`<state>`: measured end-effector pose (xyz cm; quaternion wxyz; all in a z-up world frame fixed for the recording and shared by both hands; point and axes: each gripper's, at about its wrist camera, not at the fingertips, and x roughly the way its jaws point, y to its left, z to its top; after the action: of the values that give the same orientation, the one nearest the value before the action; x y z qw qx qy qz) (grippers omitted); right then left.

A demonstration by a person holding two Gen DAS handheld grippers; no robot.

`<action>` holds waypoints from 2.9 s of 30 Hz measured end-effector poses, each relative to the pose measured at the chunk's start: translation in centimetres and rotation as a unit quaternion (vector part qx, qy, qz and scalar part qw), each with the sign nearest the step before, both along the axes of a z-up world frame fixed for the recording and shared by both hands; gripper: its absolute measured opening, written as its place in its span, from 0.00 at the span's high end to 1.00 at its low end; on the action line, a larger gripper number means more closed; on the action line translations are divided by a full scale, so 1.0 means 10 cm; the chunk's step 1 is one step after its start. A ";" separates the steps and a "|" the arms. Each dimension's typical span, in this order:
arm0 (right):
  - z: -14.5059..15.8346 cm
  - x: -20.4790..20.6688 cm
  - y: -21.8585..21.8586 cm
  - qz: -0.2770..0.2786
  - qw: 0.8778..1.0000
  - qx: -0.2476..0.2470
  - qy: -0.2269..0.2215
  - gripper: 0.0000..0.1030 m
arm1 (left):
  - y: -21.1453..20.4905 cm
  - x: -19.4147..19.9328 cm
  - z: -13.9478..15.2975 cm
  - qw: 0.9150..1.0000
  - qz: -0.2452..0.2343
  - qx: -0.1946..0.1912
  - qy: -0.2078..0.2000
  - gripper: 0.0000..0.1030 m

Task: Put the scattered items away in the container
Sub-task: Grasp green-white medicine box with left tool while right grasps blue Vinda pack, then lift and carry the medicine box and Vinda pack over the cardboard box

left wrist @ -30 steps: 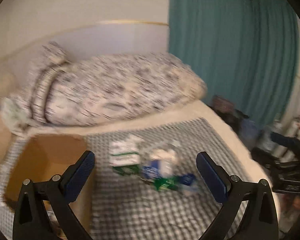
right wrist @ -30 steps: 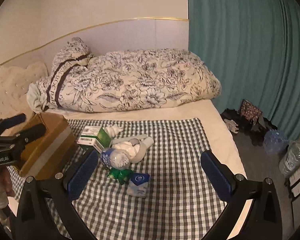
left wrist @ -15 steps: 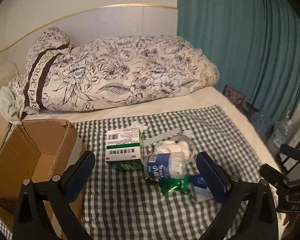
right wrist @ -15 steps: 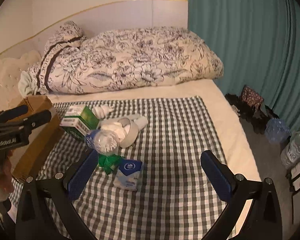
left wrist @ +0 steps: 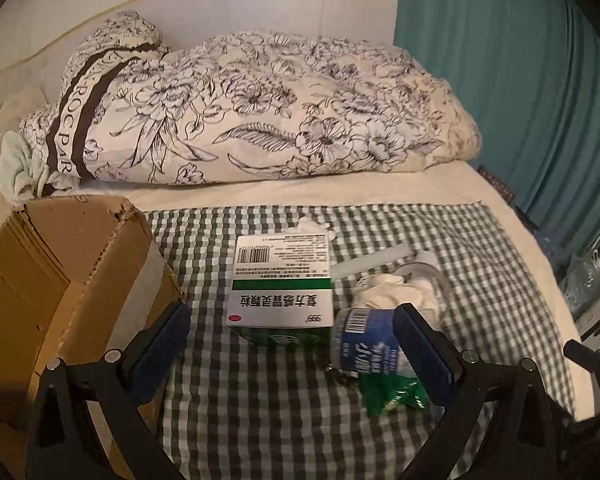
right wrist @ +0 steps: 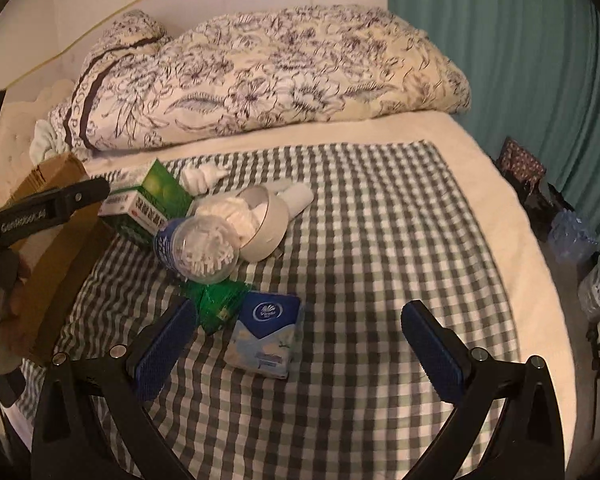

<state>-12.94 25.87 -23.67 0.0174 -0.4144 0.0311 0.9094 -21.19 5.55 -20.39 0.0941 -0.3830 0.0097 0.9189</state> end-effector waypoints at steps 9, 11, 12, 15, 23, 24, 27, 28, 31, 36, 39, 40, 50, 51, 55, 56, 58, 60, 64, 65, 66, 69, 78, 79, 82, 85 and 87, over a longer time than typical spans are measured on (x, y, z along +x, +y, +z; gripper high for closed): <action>-0.28 -0.14 -0.15 0.012 1.000 0.007 -0.027 0.00 | 0.00 -0.27 -0.29 1.000 0.003 0.009 -0.022 0.00; -0.35 -0.18 -0.15 0.009 0.999 0.003 -0.033 0.00 | -0.01 -0.34 -0.35 1.000 0.006 0.011 -0.027 0.00; -0.38 -0.20 -0.15 0.008 0.999 0.002 -0.036 0.00 | -0.01 -0.37 -0.38 0.999 0.007 0.012 -0.029 0.00; -0.46 -0.28 -0.15 0.006 0.999 -0.003 -0.042 0.00 | -0.02 -0.44 -0.45 0.999 0.011 0.012 -0.035 0.00; -0.72 -0.43 -0.20 0.000 0.997 0.008 -0.071 0.00 | -0.04 -0.62 -0.66 0.998 0.014 0.025 -0.057 0.00; -0.75 -0.44 -0.19 -0.002 0.997 0.003 -0.077 0.00 | -0.04 -0.63 -0.68 0.998 0.016 0.026 -0.061 0.00; -0.84 -0.46 -0.18 -0.007 0.996 0.005 -0.088 0.00 | -0.02 -0.63 -0.74 0.998 0.017 0.024 -0.062 0.01; -0.87 -0.46 -0.18 -0.009 0.996 0.010 -0.092 0.00 | -0.01 -0.63 -0.75 0.998 0.017 0.024 -0.060 0.06; -0.92 -0.45 -0.15 -0.009 0.995 0.009 -0.095 0.00 | 0.00 -0.62 -0.75 0.998 0.011 0.030 -0.058 0.20; -0.91 -0.42 -0.11 -0.010 0.996 0.002 -0.086 0.02 | -0.03 -0.61 -0.70 0.997 0.017 0.044 -0.062 0.23; -0.90 -0.39 -0.13 -0.008 0.996 0.015 -0.085 0.23 | -0.03 -0.57 -0.65 0.998 0.019 0.034 -0.056 0.23; -0.90 -0.39 -0.13 -0.009 0.996 0.020 -0.084 0.30 | -0.03 -0.55 -0.63 0.998 0.019 0.031 -0.053 0.23; -0.79 -0.25 -0.10 -0.012 0.996 0.013 -0.090 0.48 | -0.03 -0.30 -0.33 1.000 0.015 0.014 -0.024 0.23; -0.76 -0.21 -0.11 -0.012 0.996 0.012 -0.088 0.48 | -0.04 -0.27 -0.29 1.000 0.015 0.014 -0.020 0.23; -0.62 -0.08 -0.13 -0.015 0.997 0.005 -0.076 0.48 | -0.06 -0.13 -0.13 1.000 0.014 0.016 -0.009 0.23; -0.57 -0.05 -0.13 -0.016 0.997 0.004 -0.072 0.48 | -0.07 -0.10 -0.10 1.000 0.014 0.016 -0.007 0.23; -0.48 0.01 -0.13 -0.018 0.998 0.001 -0.064 0.48 | -0.09 0.00 -0.01 1.000 0.015 0.017 0.000 0.23; -0.38 0.07 -0.13 -0.020 0.998 -0.002 -0.056 0.48 | -0.11 0.08 0.05 1.000 0.015 0.016 0.003 0.23; -0.19 0.23 -0.14 -0.025 0.999 -0.006 -0.038 0.48 | -0.17 0.24 0.17 1.000 0.020 0.020 0.009 0.23; -0.14 0.26 -0.15 -0.025 0.999 -0.006 -0.034 0.48 | -0.19 0.30 0.21 0.999 0.021 0.021 0.012 0.23; -0.10 0.29 -0.16 -0.026 0.999 -0.006 -0.030 0.48 | -0.21 0.34 0.24 0.999 0.022 0.022 0.014 0.23; 0.04 0.40 -0.18 -0.026 0.999 -0.007 -0.018 0.48 | -0.26 0.48 0.34 0.999 0.024 0.025 0.022 0.23; 0.35 0.70 -0.30 -0.011 1.000 -0.013 0.006 0.48 | -0.42 0.86 0.61 0.998 0.030 0.022 0.050 0.23; 0.39 0.72 -0.32 -0.009 1.000 -0.012 0.009 0.48 | -0.44 0.90 0.64 0.998 0.031 0.022 0.053 0.23; 0.55 0.80 -0.40 -0.004 1.000 -0.008 0.024 0.48 | -0.50 1.01 0.72 0.997 0.035 0.026 0.059 0.23; 0.68 0.84 -0.46 0.001 0.999 -0.005 0.037 0.48 | -0.55 1.11 0.80 0.997 0.038 0.026 0.067 0.23; 0.77 0.88 -0.52 0.003 0.999 -0.004 0.045 0.48 | -0.60 1.19 0.87 0.996 0.039 0.026 0.073 0.23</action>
<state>-4.14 20.68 -15.93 0.0113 -0.3731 0.0345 0.9271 -9.33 -0.41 -11.74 0.0671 -0.3127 -0.0219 0.9472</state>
